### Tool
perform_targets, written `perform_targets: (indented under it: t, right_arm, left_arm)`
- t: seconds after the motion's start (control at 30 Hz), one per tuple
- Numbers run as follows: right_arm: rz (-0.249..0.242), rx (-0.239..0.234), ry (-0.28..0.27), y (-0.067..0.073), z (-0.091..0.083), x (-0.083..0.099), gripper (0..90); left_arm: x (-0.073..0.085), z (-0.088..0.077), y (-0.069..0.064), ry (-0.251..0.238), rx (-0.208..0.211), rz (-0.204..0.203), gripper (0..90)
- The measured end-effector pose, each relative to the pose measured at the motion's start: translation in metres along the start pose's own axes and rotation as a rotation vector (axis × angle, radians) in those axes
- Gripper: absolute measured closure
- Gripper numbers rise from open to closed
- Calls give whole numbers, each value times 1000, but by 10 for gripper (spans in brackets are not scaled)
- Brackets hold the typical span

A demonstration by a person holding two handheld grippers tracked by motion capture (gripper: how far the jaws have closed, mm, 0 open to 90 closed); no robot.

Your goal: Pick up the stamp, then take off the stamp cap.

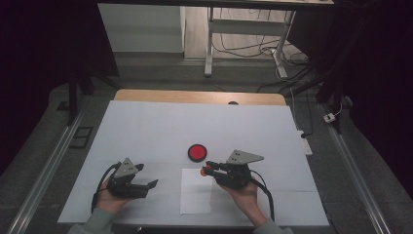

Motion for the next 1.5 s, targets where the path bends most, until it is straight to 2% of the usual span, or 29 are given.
perform_targets:
  t: [0.2,0.4,0.77,1.0,1.23,1.37,1.5]
  right_arm:
    - [-4,-1,2,2,3,0,719]
    - [-7,-2,-7,3,2,-2,719]
    - [-6,0,-11,2,0,-2,719]
    - [-8,1,-17,3,0,-3,719]
    - [-6,3,-18,2,0,-3,719]
    - [-7,5,-17,2,1,-3,719]
    - [-8,4,-15,2,2,-2,719]
  left_arm:
    - [-2,0,0,-9,2,-6,209]
    - [-6,-2,-6,-17,13,9,208]
    - [-28,0,-21,-49,78,35,208]
    - [-40,3,-33,-59,113,62,209]
    - [-47,5,-40,-58,121,83,210]
    - [-53,3,-48,-73,134,111,225]
    - [-58,9,-56,-60,149,136,225]
Point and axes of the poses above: each handheld gripper's, and its own axes: z roughly forward along the jaws, x roughly out of its underside, y roughly to its left, the point moved 7 cm from there along z, roughly forward along the jaws, and after that the axes turned 6 degrees about y, right-handed, at the moved point
